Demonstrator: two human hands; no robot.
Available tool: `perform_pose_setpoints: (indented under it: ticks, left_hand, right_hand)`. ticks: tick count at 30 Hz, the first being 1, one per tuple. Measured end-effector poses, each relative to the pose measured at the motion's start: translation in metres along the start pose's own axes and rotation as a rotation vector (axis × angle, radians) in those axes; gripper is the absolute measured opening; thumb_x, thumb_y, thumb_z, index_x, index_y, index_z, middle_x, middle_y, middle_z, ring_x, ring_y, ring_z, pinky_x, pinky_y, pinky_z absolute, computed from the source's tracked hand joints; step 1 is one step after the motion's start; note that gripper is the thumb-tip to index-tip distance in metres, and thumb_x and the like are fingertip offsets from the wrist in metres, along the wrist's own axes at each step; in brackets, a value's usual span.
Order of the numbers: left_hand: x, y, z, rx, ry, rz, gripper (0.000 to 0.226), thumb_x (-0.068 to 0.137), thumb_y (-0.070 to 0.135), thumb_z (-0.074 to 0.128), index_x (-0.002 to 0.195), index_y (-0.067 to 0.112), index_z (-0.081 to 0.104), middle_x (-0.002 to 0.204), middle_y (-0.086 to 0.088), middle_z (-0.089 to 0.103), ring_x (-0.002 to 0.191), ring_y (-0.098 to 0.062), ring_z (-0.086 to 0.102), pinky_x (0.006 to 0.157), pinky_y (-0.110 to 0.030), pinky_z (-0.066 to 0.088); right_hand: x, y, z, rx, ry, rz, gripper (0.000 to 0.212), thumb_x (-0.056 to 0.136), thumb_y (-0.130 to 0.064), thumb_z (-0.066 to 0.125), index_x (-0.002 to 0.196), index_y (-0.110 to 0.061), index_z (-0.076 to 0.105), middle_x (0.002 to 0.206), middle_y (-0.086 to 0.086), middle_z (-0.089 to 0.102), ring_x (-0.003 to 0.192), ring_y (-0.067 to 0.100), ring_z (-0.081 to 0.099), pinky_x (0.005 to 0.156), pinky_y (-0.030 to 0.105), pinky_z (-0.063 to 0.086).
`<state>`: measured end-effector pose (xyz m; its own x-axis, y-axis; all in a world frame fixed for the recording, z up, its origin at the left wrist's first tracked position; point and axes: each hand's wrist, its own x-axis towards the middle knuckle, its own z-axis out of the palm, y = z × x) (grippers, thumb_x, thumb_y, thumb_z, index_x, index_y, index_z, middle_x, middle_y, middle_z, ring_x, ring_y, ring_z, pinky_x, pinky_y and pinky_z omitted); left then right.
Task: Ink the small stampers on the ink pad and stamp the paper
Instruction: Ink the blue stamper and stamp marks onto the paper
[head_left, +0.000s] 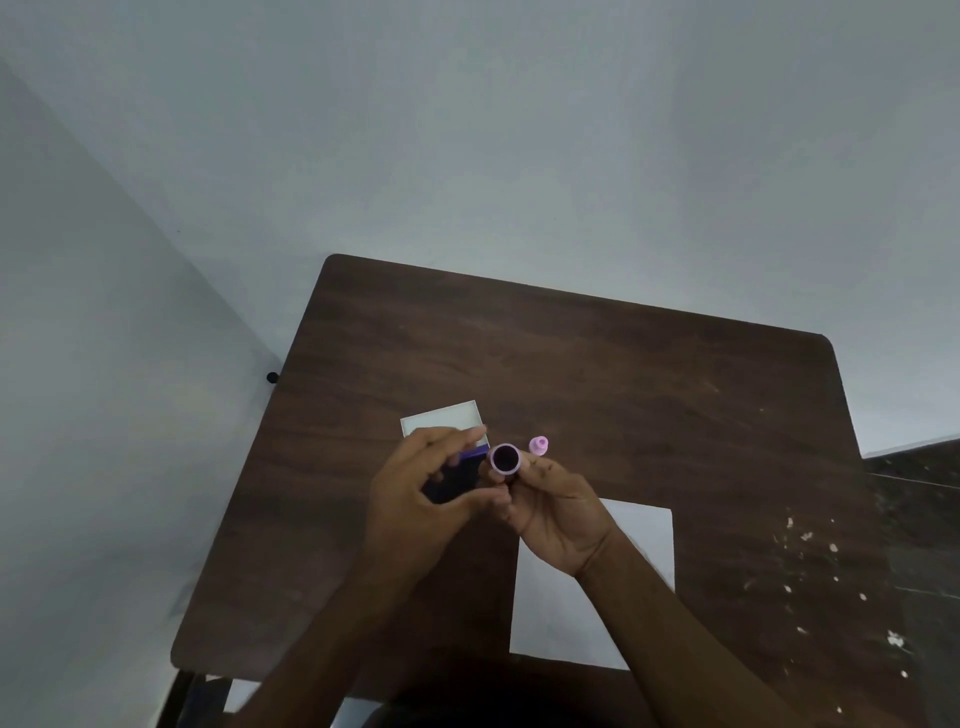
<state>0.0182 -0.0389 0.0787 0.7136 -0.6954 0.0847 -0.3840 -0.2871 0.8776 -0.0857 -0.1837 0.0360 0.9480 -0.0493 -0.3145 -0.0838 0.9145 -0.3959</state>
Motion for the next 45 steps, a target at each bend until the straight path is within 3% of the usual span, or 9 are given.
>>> perform_pose_setpoints:
  ticks: [5,15,20,24,28,31,33,37,45]
  left_hand:
    - [-0.001,0.016,0.009,-0.066,0.064,-0.004,0.043,0.066,0.046,0.073,0.104,0.029,0.064,0.100,0.014,0.062,0.092,0.001,0.058,0.083,-0.004,0.044]
    - [-0.008,0.013,0.014,-0.021,0.221,0.030,0.039,0.065,0.038,0.077,0.097,0.025,0.058,0.095,0.010,0.058,0.085,0.005,0.052,0.087,0.004,0.035]
    - [-0.007,0.005,0.015,-0.014,0.205,-0.037,0.040,0.065,0.033,0.083,0.097,0.015,0.067,0.095,0.003,0.065,0.085,0.002,0.053,0.081,-0.005,0.041]
    - [-0.006,0.003,0.015,-0.040,0.177,-0.060,0.034,0.065,0.051,0.071,0.095,0.050,0.055,0.098,0.032,0.051,0.093,0.004,0.050,0.083,-0.004,0.037]
    - [-0.008,-0.030,0.019,0.048,0.065,-0.131,0.038,0.065,0.062,0.069,0.101,0.053,0.059,0.110,0.029,0.053,0.107,-0.003,0.047,0.087,-0.013,0.033]
    - [-0.012,-0.076,0.019,0.271,-0.060,-0.199,0.069,0.064,0.052,0.081,0.125,0.029,0.060,0.128,0.008,0.059,0.120,-0.015,0.048,0.098,-0.028,0.035]
    - [-0.015,-0.100,0.019,0.449,-0.169,-0.276,0.086,0.063,0.052,0.080,0.138,0.028,0.046,0.140,0.005,0.051,0.129,-0.017,0.041,0.102,-0.037,0.033]
    - [-0.017,-0.127,0.025,0.629,-0.272,-0.282,0.099,0.061,0.059,0.075,0.145,0.029,0.032,0.149,0.006,0.041,0.136,-0.018,0.029,0.106,-0.043,0.026]
    - [-0.007,-0.133,0.034,0.727,-0.275,-0.253,0.096,0.060,0.063,0.073,0.142,0.032,0.034,0.147,0.006,0.043,0.130,-0.025,0.032,0.102,-0.047,0.029]
  right_hand:
    - [0.001,0.003,0.002,0.006,-0.017,0.007,0.032,0.093,-0.017,0.057,0.122,-0.004,0.062,0.121,0.013,0.065,0.099,0.019,0.063,0.092,0.032,0.052]
    - [0.005,0.006,0.008,0.087,-0.024,0.037,0.032,0.086,-0.014,0.068,0.116,-0.001,0.065,0.114,0.016,0.068,0.097,0.021,0.067,0.091,0.032,0.054]
    - [0.006,0.006,0.009,0.120,-0.003,0.039,0.034,0.084,-0.013,0.070,0.116,-0.001,0.065,0.115,0.017,0.068,0.099,0.024,0.068,0.092,0.034,0.054]
    - [0.006,0.007,0.001,0.099,-0.024,0.038,0.033,0.089,-0.011,0.063,0.119,0.001,0.061,0.116,0.016,0.067,0.102,0.023,0.066,0.092,0.033,0.054]
    - [0.009,0.006,-0.016,-0.260,0.262,0.040,0.037,0.082,-0.025,0.072,0.108,0.000,0.067,0.098,0.016,0.067,0.085,0.023,0.063,0.076,0.030,0.055]
    - [0.012,0.008,-0.031,-0.829,0.668,0.054,0.037,0.063,-0.040,0.084,0.083,-0.010,0.076,0.074,0.008,0.071,0.064,0.019,0.061,0.056,0.025,0.051]
    - [0.017,0.015,-0.040,-1.211,0.848,0.068,0.024,0.069,-0.037,0.082,0.076,-0.016,0.074,0.069,0.000,0.072,0.060,0.012,0.063,0.055,0.022,0.051]
    - [0.035,0.036,-0.043,-1.624,0.808,0.090,0.020,0.080,-0.036,0.073,0.084,-0.016,0.072,0.077,-0.004,0.071,0.065,0.006,0.061,0.064,0.017,0.045]
    - [0.064,0.053,-0.040,-1.772,0.784,0.255,0.018,0.086,-0.034,0.065,0.087,-0.020,0.054,0.082,-0.003,0.056,0.078,0.011,0.056,0.072,0.024,0.039]
